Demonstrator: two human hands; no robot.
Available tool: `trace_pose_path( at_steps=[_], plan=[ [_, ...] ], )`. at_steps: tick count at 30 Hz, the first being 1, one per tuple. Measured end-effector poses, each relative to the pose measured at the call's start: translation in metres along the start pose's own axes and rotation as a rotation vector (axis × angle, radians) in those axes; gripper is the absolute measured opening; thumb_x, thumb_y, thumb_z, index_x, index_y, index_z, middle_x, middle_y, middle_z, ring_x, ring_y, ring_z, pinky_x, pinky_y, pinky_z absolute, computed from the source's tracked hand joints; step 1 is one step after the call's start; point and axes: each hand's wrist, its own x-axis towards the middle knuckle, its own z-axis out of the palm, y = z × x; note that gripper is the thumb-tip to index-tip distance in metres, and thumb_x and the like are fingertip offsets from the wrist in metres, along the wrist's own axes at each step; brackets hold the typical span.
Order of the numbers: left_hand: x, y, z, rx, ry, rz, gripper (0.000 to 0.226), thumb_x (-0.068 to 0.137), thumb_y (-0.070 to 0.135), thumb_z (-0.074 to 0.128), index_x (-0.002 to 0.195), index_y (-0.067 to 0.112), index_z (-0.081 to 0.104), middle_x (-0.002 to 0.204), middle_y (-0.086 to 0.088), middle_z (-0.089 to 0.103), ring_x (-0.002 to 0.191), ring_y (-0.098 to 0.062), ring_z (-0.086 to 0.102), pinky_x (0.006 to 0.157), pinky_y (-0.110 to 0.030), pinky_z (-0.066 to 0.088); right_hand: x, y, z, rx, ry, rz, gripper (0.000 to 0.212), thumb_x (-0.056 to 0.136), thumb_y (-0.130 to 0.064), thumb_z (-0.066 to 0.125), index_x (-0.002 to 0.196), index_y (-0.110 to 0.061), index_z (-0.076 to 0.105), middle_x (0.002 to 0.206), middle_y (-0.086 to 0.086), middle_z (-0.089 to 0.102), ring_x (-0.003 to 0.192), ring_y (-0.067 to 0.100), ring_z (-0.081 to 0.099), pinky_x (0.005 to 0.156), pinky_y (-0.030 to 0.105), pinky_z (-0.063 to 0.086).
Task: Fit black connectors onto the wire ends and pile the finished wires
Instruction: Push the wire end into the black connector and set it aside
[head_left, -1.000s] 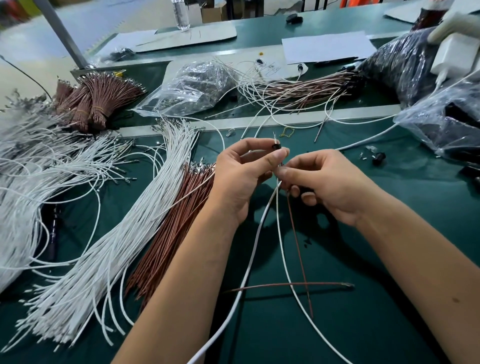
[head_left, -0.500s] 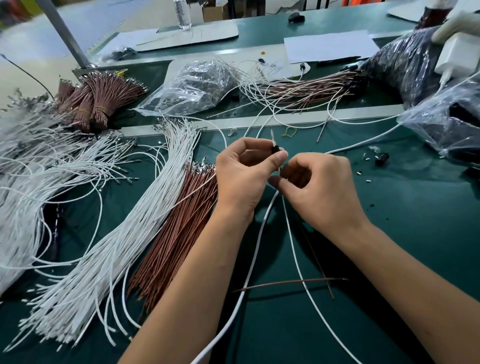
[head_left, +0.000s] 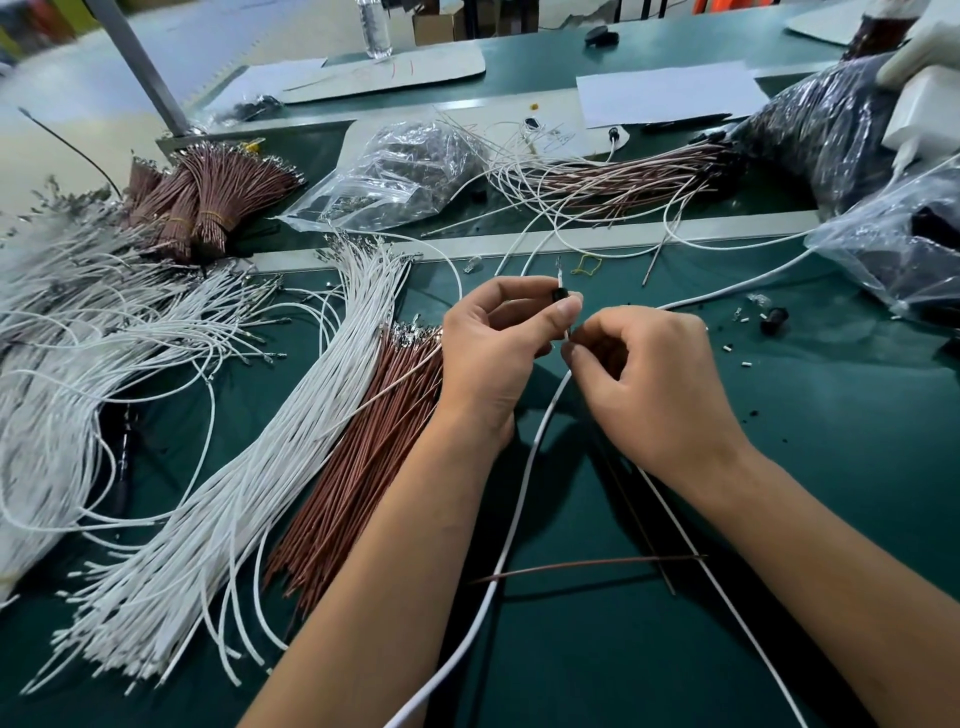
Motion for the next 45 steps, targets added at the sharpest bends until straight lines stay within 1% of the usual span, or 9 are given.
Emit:
trace_pose_path(
  at_steps=[3,6,11,14,19,25,33,40,45],
  plan=[
    [-0.001,0.002,-0.001,-0.066,-0.025,-0.054,0.018,0.078,0.003,0.082,0.088,0.015,0.073,0.100,-0.019,0.076,0.080,-0.018,0.067,0.070,-0.024,0.049,0.000,0.000,-0.001,-0.014,0.005,-0.025,0.011,0.089,-0.009,0.071,0.079,-0.010,0.074,0.070,0.001,0.069,0.063,0.016,0.060,0.065,0.034,0.049],
    [0.000,0.004,-0.001,-0.113,-0.047,-0.090,0.017,0.080,0.000,0.079,0.090,0.013,0.073,0.103,-0.021,0.076,0.083,-0.020,0.065,0.072,-0.024,0.049,-0.001,-0.001,-0.001,-0.032,0.006,-0.047,0.010,0.089,-0.009,0.071,0.080,-0.008,0.074,0.071,0.002,0.069,0.065,0.017,0.060,0.066,0.036,0.049],
    [0.001,0.005,-0.003,-0.146,-0.072,-0.100,0.016,0.081,-0.001,0.076,0.089,0.013,0.072,0.101,-0.017,0.076,0.073,-0.015,0.064,0.070,-0.021,0.049,-0.001,-0.001,0.000,-0.040,-0.018,-0.050,0.010,0.092,-0.008,0.069,0.083,-0.008,0.075,0.072,0.003,0.068,0.064,0.017,0.057,0.066,0.037,0.048],
    [0.001,0.006,-0.004,-0.171,-0.080,-0.101,0.016,0.081,-0.001,0.076,0.090,0.011,0.071,0.104,-0.020,0.075,0.068,-0.012,0.063,0.069,-0.022,0.048,-0.001,-0.001,0.001,-0.036,-0.032,-0.041,0.011,0.092,-0.007,0.068,0.084,-0.008,0.075,0.071,0.002,0.067,0.062,0.016,0.053,0.065,0.034,0.044],
    [0.002,0.005,-0.006,-0.193,-0.092,-0.100,0.016,0.083,-0.001,0.074,0.093,0.010,0.069,0.101,-0.017,0.076,0.066,-0.009,0.064,0.071,-0.023,0.048,-0.003,-0.003,0.001,-0.021,-0.039,-0.040,0.010,0.091,-0.006,0.068,0.084,-0.008,0.076,0.072,0.002,0.069,0.064,0.015,0.056,0.066,0.034,0.045],
    [0.005,0.005,-0.008,-0.231,-0.085,-0.106,0.016,0.084,0.000,0.073,0.095,0.010,0.069,0.099,-0.014,0.077,0.074,-0.013,0.065,0.069,-0.020,0.050,-0.003,-0.003,0.001,-0.026,-0.058,-0.040,0.011,0.092,-0.005,0.069,0.085,-0.008,0.077,0.073,0.001,0.069,0.064,0.011,0.052,0.064,0.027,0.039],
    [0.007,0.006,-0.011,-0.245,-0.113,-0.119,0.017,0.085,0.001,0.071,0.101,0.006,0.069,0.098,-0.012,0.077,0.071,-0.010,0.064,0.066,-0.017,0.052,-0.003,-0.005,-0.002,-0.024,-0.040,-0.053,0.008,0.089,-0.007,0.072,0.087,-0.009,0.079,0.079,0.001,0.075,0.071,0.015,0.066,0.072,0.029,0.050],
    [0.009,0.007,-0.014,-0.263,-0.148,-0.160,0.015,0.084,0.001,0.071,0.095,0.010,0.076,0.094,-0.009,0.077,0.068,-0.010,0.064,0.068,-0.018,0.052,-0.002,-0.004,-0.002,-0.026,-0.053,-0.048,0.008,0.090,-0.009,0.072,0.086,-0.008,0.079,0.079,0.002,0.074,0.071,0.016,0.065,0.072,0.031,0.052],
    [0.010,0.009,-0.016,-0.244,-0.155,-0.182,0.014,0.086,0.002,0.070,0.092,0.012,0.078,0.093,-0.008,0.077,0.071,-0.011,0.064,0.070,-0.020,0.052,-0.003,-0.006,-0.002,-0.028,-0.049,-0.047,0.008,0.089,-0.007,0.072,0.085,-0.008,0.079,0.076,0.000,0.073,0.067,0.013,0.062,0.069,0.025,0.048]
  ],
)
